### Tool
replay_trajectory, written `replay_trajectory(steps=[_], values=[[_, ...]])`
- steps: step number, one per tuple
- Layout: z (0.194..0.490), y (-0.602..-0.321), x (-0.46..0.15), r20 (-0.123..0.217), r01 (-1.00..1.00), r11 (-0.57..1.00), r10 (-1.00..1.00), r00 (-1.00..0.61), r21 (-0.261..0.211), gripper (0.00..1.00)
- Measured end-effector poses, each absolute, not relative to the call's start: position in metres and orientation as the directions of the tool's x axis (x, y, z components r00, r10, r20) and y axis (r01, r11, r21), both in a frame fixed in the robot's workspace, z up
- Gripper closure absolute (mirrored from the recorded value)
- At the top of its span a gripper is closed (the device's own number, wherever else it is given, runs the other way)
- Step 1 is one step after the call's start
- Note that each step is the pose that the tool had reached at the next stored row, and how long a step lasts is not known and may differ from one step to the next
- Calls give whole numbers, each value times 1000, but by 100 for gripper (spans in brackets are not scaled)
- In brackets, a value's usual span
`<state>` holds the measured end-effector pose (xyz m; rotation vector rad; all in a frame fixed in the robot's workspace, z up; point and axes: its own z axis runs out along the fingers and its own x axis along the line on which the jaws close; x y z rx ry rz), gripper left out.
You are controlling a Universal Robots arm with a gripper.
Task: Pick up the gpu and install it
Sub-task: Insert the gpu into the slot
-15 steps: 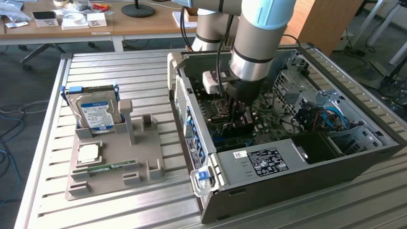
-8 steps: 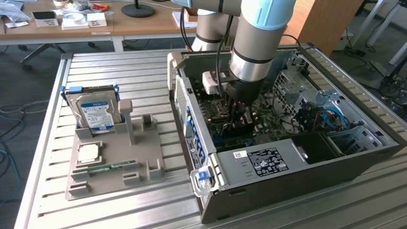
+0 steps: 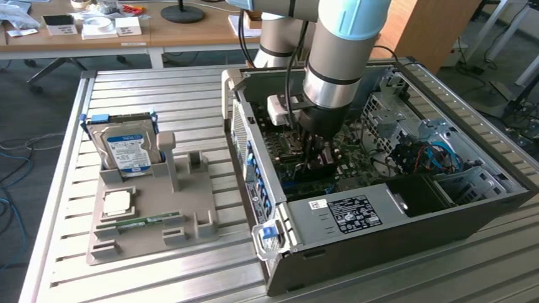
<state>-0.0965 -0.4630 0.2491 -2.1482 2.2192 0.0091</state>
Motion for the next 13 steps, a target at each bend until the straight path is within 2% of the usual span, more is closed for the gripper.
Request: replay_trajectory(steps=[8, 11, 12, 13], values=[[249, -463, -97, -43, -999, 34, -999, -32, -33, 73], [249, -463, -96, -42, -999, 33, -999, -32, -33, 55], [249, -463, -96, -42, -999, 33, -999, -32, -33, 55], [249, -463, -96, -42, -999, 33, -999, -32, -33, 49]])
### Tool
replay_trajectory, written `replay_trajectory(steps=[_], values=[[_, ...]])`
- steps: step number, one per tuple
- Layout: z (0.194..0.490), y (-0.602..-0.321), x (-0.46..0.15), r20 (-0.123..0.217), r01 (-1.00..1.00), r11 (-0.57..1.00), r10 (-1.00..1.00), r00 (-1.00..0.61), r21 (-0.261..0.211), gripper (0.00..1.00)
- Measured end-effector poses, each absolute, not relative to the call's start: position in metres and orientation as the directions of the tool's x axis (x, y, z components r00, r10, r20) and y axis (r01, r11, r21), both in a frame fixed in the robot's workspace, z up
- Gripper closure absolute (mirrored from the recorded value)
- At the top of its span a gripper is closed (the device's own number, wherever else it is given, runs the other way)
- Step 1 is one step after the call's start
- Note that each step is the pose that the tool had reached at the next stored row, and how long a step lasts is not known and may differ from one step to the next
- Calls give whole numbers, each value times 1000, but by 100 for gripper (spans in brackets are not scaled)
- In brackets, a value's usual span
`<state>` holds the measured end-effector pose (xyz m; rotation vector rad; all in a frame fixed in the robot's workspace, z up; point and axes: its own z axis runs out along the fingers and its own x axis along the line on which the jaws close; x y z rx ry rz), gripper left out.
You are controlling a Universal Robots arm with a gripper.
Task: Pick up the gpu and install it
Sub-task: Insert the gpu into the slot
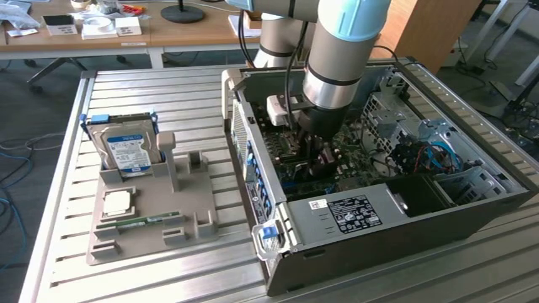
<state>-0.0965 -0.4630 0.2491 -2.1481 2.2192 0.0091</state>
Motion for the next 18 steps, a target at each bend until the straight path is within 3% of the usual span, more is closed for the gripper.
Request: replay_trajectory(steps=[3, 18], values=[[249, -463, -96, -42, -999, 33, -999, -32, -33, 37], [257, -463, -96, -42, -999, 33, -999, -32, -33, 37]])
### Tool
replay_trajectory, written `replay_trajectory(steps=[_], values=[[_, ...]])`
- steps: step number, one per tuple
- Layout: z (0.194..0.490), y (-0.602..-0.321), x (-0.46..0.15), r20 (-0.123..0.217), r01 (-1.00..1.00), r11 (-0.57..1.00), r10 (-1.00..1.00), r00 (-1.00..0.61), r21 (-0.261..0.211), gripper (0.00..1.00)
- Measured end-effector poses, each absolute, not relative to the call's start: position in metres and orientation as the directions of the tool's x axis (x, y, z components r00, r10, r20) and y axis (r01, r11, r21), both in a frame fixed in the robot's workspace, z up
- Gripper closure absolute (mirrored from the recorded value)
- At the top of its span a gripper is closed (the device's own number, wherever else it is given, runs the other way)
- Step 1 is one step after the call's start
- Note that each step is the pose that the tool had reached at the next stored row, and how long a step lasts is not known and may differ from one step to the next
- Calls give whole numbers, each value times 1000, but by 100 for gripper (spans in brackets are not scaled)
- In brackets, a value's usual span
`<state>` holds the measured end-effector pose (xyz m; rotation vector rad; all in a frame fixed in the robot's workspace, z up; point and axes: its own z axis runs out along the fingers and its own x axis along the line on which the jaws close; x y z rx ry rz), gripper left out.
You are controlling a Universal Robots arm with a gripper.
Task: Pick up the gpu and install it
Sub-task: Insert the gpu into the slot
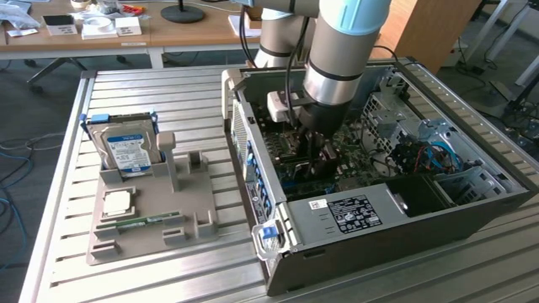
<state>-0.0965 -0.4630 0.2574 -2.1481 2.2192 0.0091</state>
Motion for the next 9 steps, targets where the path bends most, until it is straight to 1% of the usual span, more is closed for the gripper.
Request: replay_trajectory(steps=[9], values=[[272, -463, -96, -42, -999, 33, -999, -32, -33, 37]])
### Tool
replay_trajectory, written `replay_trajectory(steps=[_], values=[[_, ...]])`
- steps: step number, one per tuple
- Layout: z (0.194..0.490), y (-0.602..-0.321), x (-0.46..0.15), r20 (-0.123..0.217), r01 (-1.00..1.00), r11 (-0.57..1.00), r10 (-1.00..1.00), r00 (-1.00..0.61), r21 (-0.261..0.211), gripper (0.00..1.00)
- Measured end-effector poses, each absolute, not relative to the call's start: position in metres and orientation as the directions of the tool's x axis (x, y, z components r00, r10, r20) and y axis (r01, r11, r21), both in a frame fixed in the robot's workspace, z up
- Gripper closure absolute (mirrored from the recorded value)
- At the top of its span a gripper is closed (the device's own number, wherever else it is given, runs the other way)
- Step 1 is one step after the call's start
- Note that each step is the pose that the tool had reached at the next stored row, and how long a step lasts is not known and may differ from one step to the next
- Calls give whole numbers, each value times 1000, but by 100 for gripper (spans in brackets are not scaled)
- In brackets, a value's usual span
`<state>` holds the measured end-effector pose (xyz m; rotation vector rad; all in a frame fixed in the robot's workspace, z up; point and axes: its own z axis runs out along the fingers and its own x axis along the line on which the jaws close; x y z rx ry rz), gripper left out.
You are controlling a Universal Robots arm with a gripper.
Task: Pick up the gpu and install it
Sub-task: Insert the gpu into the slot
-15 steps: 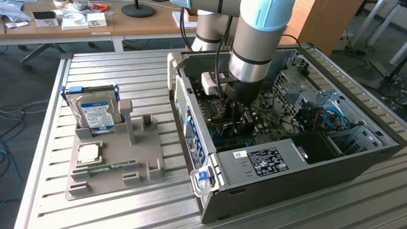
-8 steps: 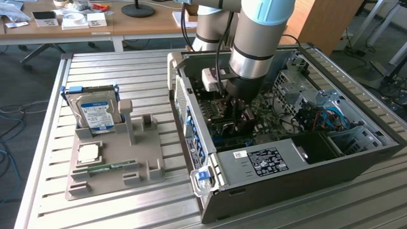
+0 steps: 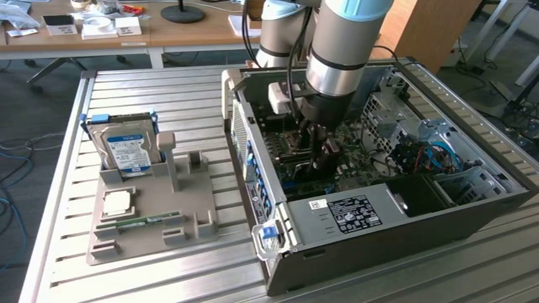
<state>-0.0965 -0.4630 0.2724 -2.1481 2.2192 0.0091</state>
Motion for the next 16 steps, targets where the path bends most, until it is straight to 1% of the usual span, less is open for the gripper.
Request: replay_trajectory(steps=[16], values=[[295, -463, -96, -42, -999, 33, -999, -32, -33, 37]])
